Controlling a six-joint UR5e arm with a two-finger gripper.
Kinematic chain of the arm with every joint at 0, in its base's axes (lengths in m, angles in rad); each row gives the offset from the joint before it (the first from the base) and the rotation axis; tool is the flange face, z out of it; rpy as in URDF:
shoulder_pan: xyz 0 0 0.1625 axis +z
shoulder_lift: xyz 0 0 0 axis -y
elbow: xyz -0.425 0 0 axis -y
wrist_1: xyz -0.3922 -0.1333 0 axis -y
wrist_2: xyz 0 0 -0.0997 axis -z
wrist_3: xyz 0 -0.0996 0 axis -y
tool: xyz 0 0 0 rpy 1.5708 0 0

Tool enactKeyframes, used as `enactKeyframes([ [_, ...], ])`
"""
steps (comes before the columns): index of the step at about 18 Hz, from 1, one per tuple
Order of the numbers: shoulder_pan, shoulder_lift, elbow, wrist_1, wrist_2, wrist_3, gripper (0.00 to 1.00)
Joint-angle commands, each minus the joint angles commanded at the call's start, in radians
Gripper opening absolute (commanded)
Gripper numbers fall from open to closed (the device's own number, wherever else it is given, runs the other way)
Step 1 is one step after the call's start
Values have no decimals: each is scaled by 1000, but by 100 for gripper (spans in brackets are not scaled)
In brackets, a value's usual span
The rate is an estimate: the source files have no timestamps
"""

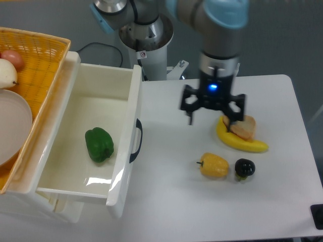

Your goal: Place the green pepper in the upper white drawer

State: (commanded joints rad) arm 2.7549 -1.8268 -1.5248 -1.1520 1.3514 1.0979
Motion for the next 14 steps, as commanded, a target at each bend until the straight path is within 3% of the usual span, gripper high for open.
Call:
enactKeyframes([
  [5, 19, -77, 0, 8, 141, 146, 100],
  [8, 28, -127, 2, 9, 150, 261, 100],
  [14, 37, -207, 0, 8, 253, 324, 100],
])
